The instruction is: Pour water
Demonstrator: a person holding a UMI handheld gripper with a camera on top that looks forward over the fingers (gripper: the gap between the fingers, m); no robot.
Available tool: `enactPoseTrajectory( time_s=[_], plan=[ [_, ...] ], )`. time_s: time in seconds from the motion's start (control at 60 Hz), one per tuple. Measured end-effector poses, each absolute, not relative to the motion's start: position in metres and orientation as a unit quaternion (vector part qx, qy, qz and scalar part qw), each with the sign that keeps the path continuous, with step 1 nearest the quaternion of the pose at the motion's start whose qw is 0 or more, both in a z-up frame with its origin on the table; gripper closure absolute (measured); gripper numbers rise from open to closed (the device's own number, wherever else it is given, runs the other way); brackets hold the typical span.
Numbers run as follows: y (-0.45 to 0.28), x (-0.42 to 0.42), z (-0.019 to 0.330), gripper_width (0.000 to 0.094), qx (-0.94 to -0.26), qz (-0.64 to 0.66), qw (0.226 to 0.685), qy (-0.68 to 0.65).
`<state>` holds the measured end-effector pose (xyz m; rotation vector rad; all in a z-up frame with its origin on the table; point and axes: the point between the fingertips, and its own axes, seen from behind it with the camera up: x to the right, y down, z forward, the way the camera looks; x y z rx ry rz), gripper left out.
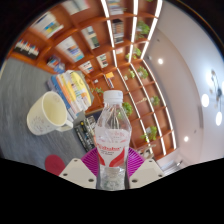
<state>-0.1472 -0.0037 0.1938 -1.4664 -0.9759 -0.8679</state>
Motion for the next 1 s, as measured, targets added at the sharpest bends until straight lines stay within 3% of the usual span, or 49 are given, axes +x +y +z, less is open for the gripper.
enactPoseTrajectory(
  time_s=[0.2, 0.383, 0.617, 0.85, 1.0],
  plan=[
    [-0.006, -0.146, 0.161, 0.0583, -0.744, -0.079, 0.628, -0.214],
    [0.002, -0.147, 0.144, 0.0584, -0.749, 0.09, 0.652, -0.074],
    [0.007, -0.144, 0.098, 0.0564, -0.752, 0.079, 0.651, -0.064],
    [0.0, -0.143, 0.101, 0.0566, -0.734, 0.075, 0.672, -0.06],
    [0.0, -0.141, 0.103, 0.0444, -0.733, 0.071, 0.676, -0.046]
  ],
)
